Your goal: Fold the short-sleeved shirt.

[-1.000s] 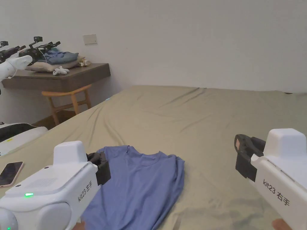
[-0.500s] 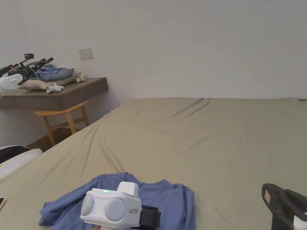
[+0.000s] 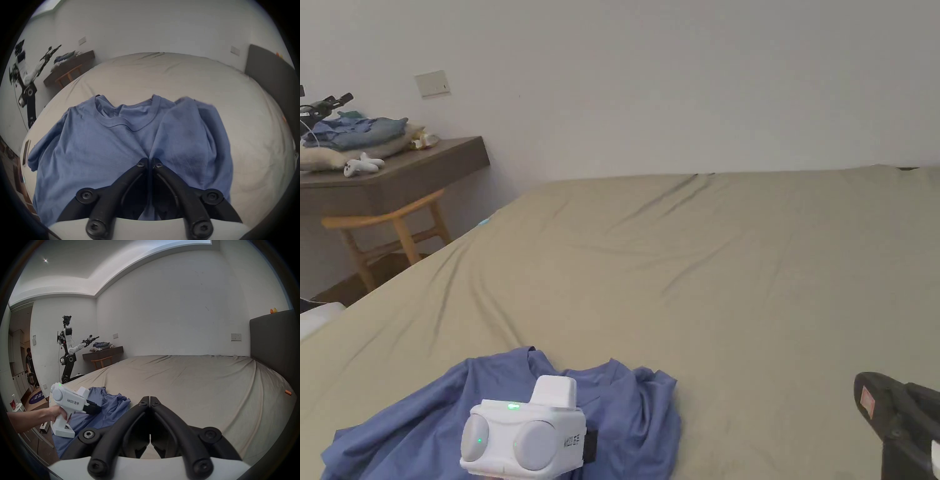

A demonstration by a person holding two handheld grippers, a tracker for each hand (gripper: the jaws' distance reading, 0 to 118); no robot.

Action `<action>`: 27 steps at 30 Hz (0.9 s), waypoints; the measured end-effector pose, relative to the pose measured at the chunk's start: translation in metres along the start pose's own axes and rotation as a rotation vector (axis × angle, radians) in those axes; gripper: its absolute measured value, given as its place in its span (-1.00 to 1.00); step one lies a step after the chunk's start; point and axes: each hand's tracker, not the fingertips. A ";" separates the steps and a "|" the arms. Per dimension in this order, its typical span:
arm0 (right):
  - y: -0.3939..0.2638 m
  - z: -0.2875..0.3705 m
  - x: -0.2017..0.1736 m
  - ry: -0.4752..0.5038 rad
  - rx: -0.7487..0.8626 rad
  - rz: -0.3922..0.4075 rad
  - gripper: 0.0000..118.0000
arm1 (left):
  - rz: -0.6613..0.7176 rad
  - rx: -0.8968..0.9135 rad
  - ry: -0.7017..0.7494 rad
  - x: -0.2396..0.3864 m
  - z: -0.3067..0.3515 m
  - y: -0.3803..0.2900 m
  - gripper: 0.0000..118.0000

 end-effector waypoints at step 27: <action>0.048 0.216 0.135 -0.518 0.175 0.015 -1.00 | -0.560 0.329 -0.855 0.427 0.160 0.116 -0.95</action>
